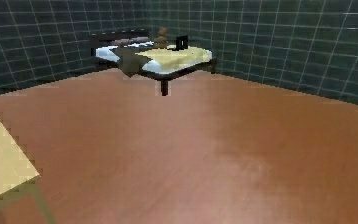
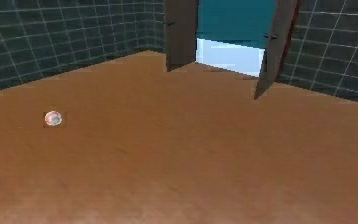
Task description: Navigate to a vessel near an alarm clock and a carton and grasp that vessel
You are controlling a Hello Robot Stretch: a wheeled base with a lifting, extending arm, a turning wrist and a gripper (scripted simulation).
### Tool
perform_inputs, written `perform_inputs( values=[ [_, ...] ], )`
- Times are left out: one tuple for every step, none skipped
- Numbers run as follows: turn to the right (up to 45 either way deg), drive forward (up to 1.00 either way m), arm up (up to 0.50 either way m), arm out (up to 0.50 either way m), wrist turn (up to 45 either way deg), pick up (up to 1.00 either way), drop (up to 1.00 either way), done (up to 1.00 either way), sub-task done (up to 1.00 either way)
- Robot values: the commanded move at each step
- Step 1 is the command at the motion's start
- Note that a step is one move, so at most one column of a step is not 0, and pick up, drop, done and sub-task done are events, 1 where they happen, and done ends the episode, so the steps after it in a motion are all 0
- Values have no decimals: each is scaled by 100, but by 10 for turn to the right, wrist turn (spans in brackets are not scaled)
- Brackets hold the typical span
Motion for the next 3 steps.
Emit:
perform_inputs(
  values=[
    [0, 35, 0, 0, 0, 0, 0, 0, 0],
    [-450, 0, 0, 0, 0, 0, 0, 0, 0],
    [-450, 0, 0, 0, 0, 0, 0, 0, 0]
  ],
)
